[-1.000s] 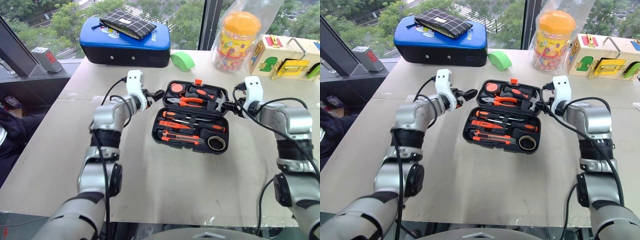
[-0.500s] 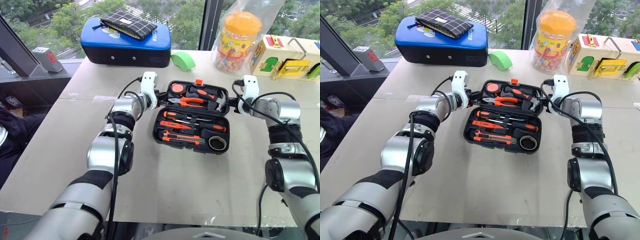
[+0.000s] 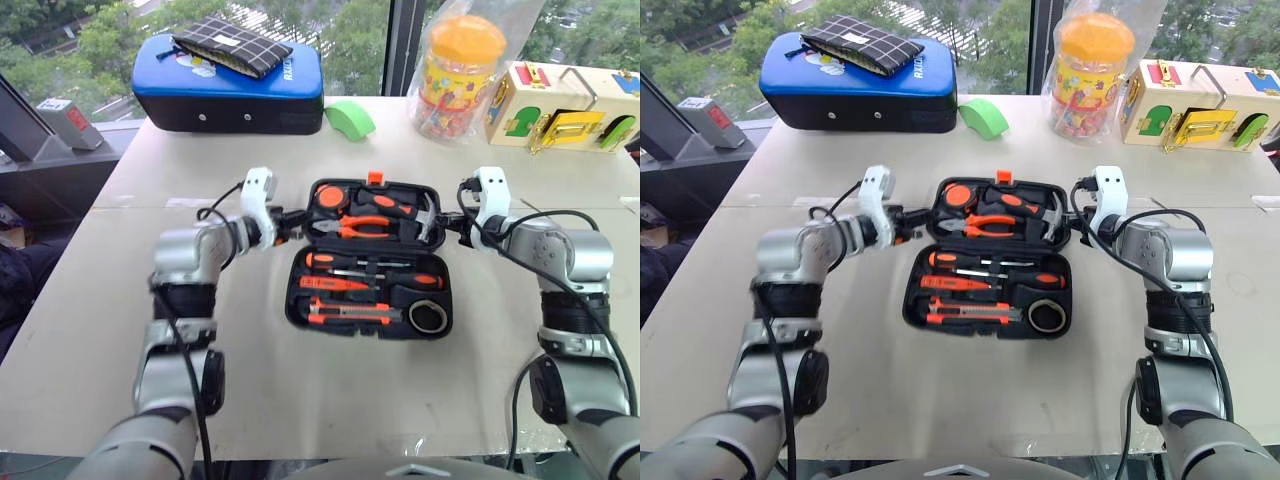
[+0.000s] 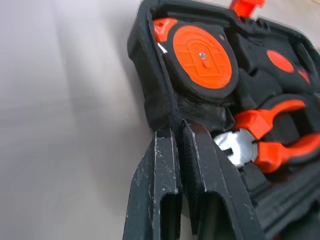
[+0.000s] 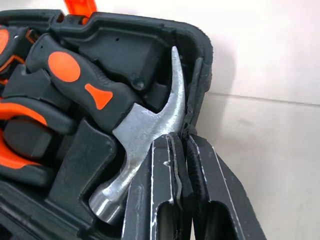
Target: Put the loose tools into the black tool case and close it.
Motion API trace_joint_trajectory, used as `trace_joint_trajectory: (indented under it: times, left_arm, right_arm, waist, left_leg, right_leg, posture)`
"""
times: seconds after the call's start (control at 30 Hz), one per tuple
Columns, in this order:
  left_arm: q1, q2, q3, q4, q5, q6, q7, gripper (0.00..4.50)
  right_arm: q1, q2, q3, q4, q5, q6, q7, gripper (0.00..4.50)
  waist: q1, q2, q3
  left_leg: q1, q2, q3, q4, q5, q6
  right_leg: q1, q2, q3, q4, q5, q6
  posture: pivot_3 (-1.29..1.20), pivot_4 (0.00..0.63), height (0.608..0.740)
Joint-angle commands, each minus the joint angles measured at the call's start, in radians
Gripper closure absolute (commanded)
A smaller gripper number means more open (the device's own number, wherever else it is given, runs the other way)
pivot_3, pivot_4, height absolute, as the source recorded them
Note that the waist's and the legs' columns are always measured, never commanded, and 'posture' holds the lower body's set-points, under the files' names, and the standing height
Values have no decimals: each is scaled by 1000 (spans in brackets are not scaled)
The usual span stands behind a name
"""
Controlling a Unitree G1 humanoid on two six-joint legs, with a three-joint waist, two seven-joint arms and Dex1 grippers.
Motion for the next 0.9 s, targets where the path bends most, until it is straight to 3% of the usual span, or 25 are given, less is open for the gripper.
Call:
trace_joint_trajectory:
  times: [0.03, 0.23, 0.53, 0.63, 0.77, 0.8, 0.9]
  left_arm:
    - [67, -6, 33, -242, -93, 141, 35, 4451]
    - [180, -37, 91, -432, -121, 253, 132, 4451]
    - [137, -143, 136, -331, -58, 225, 307, 4451]
    - [116, -89, 82, -297, -52, 215, 280, 3571]
    - [91, -90, 46, -249, -32, 194, 300, 1569]
    - [89, -88, 37, -240, -24, 185, 304, 1293]
    - [89, -80, 33, -222, -11, 163, 312, 1893]
  right_arm:
    - [3, -20, 37, -82, 45, -27, 77, 4500]
    - [26, -46, 70, -118, 57, -14, 123, 4500]
    - [65, -44, 77, -125, 42, -30, 114, 4500]
    - [68, -44, 78, -126, 37, -31, 111, 4500]
    - [71, -41, 77, -125, 33, -36, 105, 4500]
    - [72, -40, 76, -126, 33, -37, 103, 4500]
    - [74, -41, 68, -129, 33, -37, 98, 4500]
  waist:
    - [8, 0, 0]
    - [28, -1, 0]
    - [44, -2, -1]
    - [43, -2, -1]
    - [40, -2, -1]
    - [40, -3, -1]
    - [39, -3, -1]
  left_leg:
    - [0, 0, 0, 1, 0, -1]
    - [1, -3, 0, 3, 1, -2]
    - [2, -4, 1, 3, 2, -3]
    - [3, -4, 1, 3, 3, -3]
    - [4, -5, 1, 2, 4, -5]
    - [4, -5, 1, 2, 4, -5]
    - [4, -4, 1, 2, 4, -5]
  right_leg:
    - [0, 0, 0, 0, 0, 0]
    - [1, 0, 4, -1, 0, 0]
    - [1, 0, 7, -1, 0, 0]
    - [2, 1, 8, 0, 0, 0]
    - [1, 2, 9, 0, 0, 0]
    - [1, 2, 9, 0, 0, 0]
    - [1, 1, 9, 0, 0, 0]
  posture:
    - [0, 150, 740]
    - [0, 150, 740]
    - [0, 150, 740]
    - [0, 150, 740]
    - [0, 150, 740]
    - [0, 150, 740]
    - [0, 150, 740]
